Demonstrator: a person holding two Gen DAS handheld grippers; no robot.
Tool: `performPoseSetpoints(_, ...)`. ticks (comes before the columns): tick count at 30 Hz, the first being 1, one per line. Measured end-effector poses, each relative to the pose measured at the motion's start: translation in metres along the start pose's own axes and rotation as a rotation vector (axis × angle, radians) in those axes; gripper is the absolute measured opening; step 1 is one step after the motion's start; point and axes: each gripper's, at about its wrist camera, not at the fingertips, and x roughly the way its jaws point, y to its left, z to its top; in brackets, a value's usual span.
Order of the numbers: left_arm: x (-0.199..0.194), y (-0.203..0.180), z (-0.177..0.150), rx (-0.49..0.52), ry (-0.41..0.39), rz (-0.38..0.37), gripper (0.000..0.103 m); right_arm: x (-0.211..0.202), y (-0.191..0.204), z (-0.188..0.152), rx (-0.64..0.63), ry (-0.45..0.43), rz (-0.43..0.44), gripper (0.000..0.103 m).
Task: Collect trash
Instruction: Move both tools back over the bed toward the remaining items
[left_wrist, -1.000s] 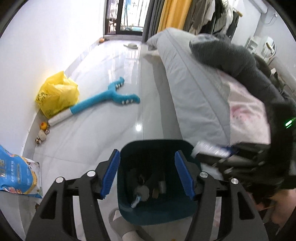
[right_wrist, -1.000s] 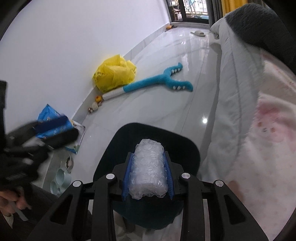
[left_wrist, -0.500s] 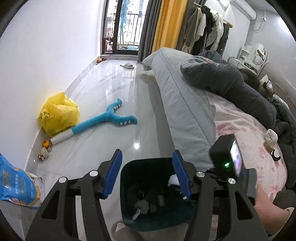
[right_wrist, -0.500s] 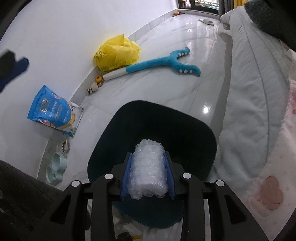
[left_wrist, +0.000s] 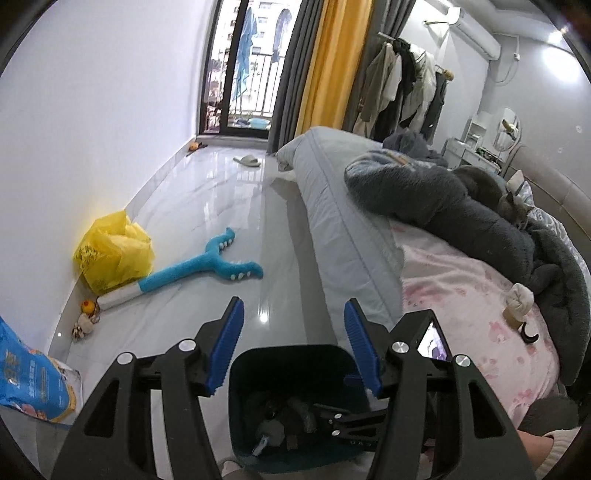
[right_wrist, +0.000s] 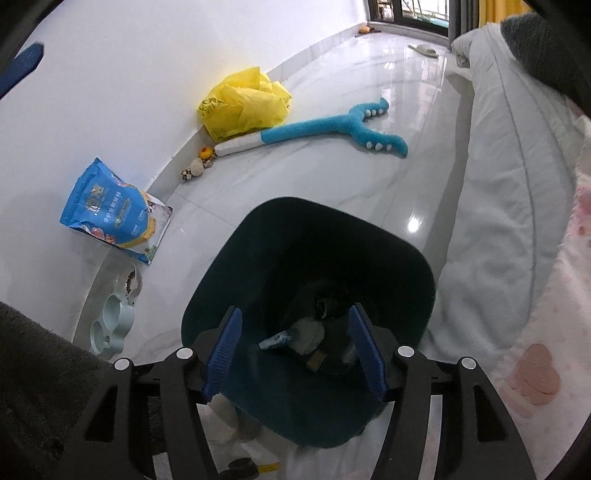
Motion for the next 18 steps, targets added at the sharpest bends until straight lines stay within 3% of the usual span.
performPoseSetpoints(8, -0.01, -0.027, 0.014, 0.027, -0.055, -0.036, 0.059, -0.045, -0.012, -0.001, -0.02, -0.12, -0.006, 0.063)
performPoseSetpoints(18, -0.007, -0.066, 0.027, 0.038, -0.086, -0.095, 0.068, -0.107, -0.055, -0.017, 0.026, -0.24, -0.078, 0.066)
